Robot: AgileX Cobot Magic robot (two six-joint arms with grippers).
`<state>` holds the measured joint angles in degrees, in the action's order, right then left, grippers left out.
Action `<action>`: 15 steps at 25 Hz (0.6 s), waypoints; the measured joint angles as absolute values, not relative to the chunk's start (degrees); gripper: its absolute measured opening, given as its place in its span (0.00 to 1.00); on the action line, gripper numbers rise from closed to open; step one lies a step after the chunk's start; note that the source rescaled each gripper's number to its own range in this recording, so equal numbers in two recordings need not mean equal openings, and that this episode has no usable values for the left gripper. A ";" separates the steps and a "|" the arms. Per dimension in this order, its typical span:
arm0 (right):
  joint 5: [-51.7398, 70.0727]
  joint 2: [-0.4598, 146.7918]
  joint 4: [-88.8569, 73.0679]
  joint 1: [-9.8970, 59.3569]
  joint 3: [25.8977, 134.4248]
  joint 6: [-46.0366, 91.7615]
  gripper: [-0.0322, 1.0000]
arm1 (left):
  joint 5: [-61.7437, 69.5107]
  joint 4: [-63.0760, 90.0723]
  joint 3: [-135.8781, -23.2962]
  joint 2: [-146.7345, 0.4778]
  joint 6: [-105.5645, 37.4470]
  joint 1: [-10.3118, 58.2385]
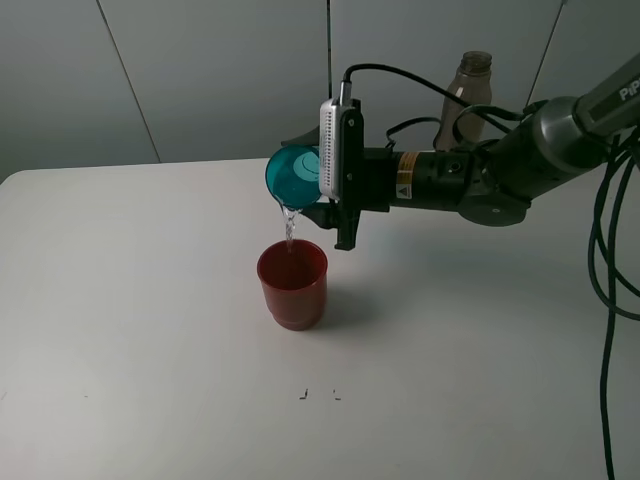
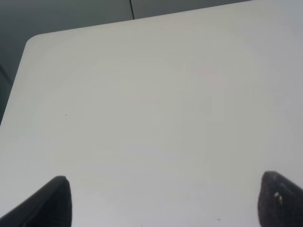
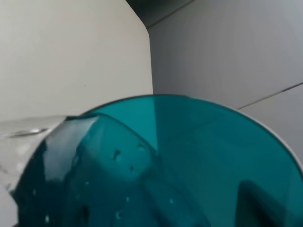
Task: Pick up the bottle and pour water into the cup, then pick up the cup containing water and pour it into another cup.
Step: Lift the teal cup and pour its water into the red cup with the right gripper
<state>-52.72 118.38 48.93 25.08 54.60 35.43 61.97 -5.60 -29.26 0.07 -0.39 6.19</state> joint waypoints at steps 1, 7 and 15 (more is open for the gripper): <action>-52.80 118.38 48.82 25.08 54.60 35.56 0.08 | 61.97 -5.60 -29.26 0.07 -0.39 6.19; -52.50 118.38 47.77 25.08 54.60 40.49 0.08 | 61.97 -5.60 -29.26 0.07 -0.39 6.19; -52.42 118.29 47.28 25.08 54.60 46.17 0.08 | 61.97 -5.60 -29.26 0.07 -0.39 6.19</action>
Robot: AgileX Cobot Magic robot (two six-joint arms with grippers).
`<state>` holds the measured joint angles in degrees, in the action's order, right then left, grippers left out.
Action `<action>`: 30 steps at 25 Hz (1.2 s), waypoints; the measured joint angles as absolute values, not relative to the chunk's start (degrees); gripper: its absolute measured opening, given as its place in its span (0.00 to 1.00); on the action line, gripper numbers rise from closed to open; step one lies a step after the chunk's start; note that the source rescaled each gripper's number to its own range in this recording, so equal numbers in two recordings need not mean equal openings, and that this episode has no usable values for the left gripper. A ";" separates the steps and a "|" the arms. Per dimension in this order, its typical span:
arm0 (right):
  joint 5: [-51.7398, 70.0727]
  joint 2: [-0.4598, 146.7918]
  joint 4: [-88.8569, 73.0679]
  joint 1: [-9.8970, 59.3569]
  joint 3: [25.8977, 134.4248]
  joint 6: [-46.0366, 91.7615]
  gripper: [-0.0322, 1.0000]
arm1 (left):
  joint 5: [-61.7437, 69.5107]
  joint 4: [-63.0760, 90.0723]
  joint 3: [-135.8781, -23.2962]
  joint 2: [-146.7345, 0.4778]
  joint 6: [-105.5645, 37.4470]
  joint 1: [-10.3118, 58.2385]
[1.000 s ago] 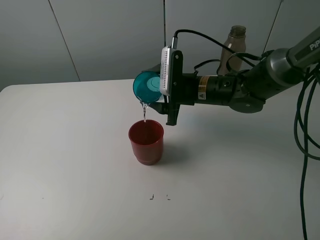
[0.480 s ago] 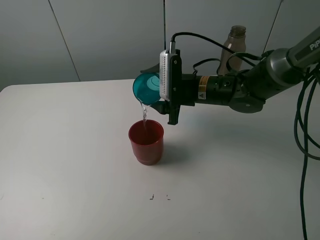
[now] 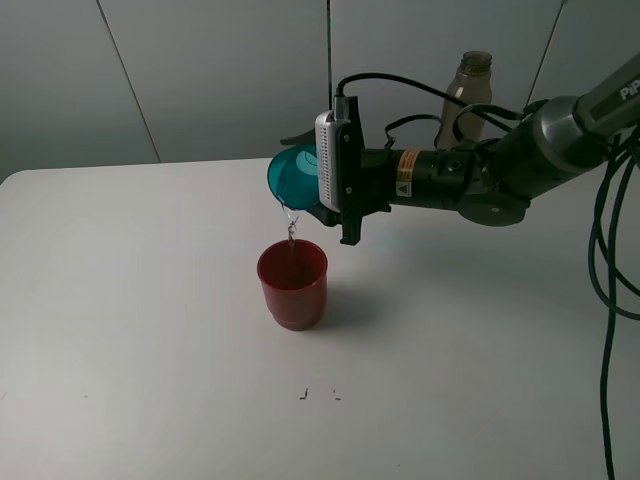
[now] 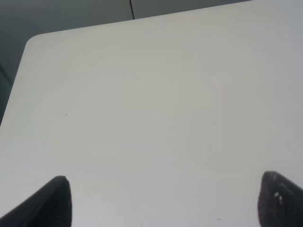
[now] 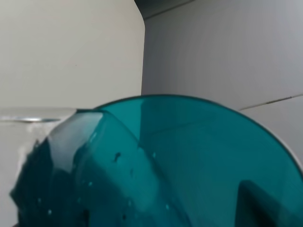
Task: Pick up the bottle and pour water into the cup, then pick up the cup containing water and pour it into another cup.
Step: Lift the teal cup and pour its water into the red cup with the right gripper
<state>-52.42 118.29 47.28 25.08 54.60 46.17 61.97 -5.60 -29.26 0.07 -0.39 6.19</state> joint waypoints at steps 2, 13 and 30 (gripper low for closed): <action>-52.42 118.29 47.28 25.08 54.60 47.22 0.08 | 61.97 -5.60 -29.26 0.07 -0.39 6.19; -53.50 118.29 47.40 25.08 54.60 51.15 0.08 | 61.97 -5.60 -29.26 0.07 -0.39 6.19; -54.15 118.19 52.30 25.08 54.60 55.10 0.08 | 61.97 -5.60 -29.26 0.07 -0.39 6.19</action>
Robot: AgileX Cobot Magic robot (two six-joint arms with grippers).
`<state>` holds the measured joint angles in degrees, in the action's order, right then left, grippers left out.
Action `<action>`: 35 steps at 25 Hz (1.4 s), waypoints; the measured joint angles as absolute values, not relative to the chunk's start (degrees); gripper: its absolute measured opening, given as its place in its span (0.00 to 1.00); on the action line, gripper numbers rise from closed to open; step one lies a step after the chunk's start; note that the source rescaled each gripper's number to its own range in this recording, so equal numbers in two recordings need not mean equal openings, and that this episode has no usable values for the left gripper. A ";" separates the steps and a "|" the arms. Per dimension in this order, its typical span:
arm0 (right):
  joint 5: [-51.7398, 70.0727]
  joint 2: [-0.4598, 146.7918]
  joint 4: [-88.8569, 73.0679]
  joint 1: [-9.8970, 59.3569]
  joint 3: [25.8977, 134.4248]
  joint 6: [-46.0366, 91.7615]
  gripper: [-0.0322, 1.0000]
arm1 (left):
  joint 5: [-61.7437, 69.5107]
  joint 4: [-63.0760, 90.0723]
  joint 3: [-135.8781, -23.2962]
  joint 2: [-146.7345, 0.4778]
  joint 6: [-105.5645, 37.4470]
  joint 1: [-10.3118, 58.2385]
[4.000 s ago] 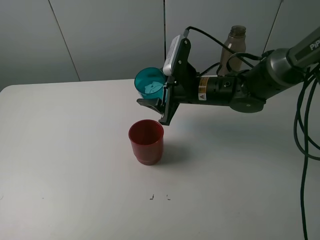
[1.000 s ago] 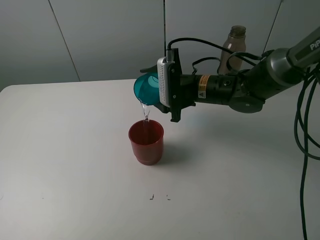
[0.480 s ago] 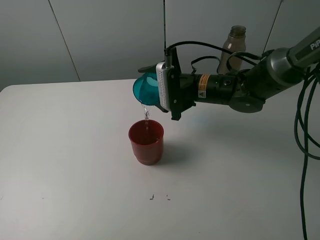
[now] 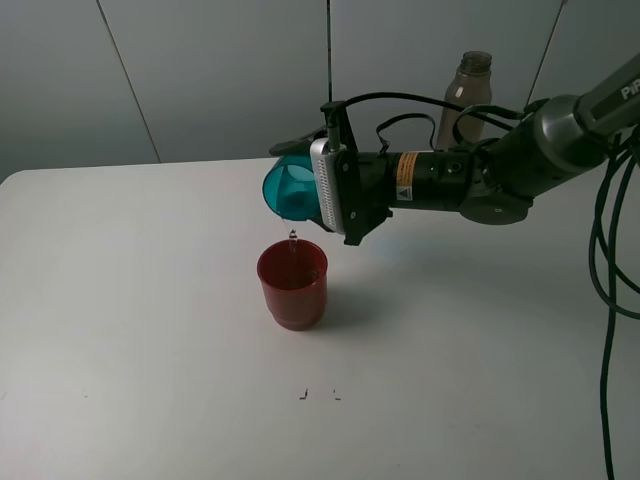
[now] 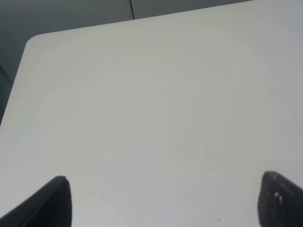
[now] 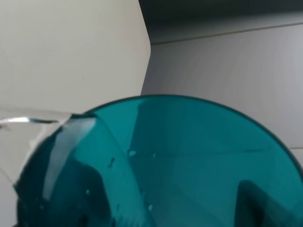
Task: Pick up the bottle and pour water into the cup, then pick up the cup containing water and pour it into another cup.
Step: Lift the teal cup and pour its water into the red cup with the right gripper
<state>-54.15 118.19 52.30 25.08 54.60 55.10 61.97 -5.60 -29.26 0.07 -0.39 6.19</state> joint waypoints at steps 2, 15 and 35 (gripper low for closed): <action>-54.15 118.19 53.04 25.08 54.60 55.83 0.08 | 61.97 -5.60 -29.26 0.07 -0.39 6.19; -57.09 118.19 53.29 25.08 54.60 60.04 0.08 | 61.97 -5.60 -29.26 0.07 -0.39 6.19; -57.58 118.19 54.68 25.08 54.60 71.90 0.08 | 61.97 -5.60 -29.26 0.07 0.00 6.19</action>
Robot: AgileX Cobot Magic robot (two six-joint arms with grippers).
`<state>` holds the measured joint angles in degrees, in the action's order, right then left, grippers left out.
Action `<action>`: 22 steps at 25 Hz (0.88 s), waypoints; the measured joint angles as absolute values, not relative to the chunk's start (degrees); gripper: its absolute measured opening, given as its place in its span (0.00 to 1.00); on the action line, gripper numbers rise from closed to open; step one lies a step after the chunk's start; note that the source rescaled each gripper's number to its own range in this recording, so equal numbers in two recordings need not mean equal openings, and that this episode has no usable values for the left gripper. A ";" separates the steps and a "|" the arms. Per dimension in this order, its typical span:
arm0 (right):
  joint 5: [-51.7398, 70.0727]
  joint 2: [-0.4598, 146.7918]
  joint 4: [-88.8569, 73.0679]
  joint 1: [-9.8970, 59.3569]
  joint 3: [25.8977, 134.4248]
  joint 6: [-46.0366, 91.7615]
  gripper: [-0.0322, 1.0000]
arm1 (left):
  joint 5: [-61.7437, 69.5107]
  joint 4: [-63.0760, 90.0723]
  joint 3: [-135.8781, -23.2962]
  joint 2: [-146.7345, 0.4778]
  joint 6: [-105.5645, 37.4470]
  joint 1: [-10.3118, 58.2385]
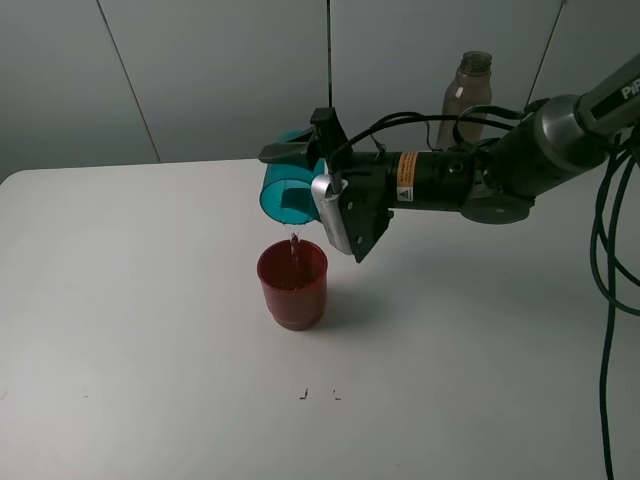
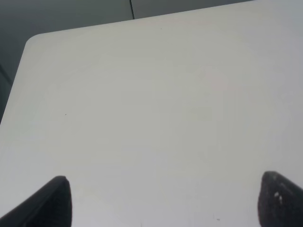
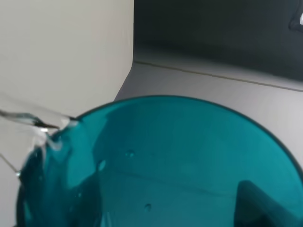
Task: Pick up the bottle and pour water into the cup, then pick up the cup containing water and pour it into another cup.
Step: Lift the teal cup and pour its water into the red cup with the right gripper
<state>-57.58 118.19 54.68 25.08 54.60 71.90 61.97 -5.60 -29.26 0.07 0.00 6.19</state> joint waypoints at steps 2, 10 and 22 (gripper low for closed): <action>-57.68 118.19 54.68 25.08 54.60 73.43 0.08 | 61.97 -5.60 -29.26 0.07 0.00 6.19; -57.71 118.19 54.72 25.08 54.60 76.63 0.08 | 61.97 -5.60 -29.26 0.07 0.00 6.19; -57.71 118.19 54.96 25.08 54.60 75.98 0.08 | 61.97 -5.60 -29.26 0.07 0.00 6.19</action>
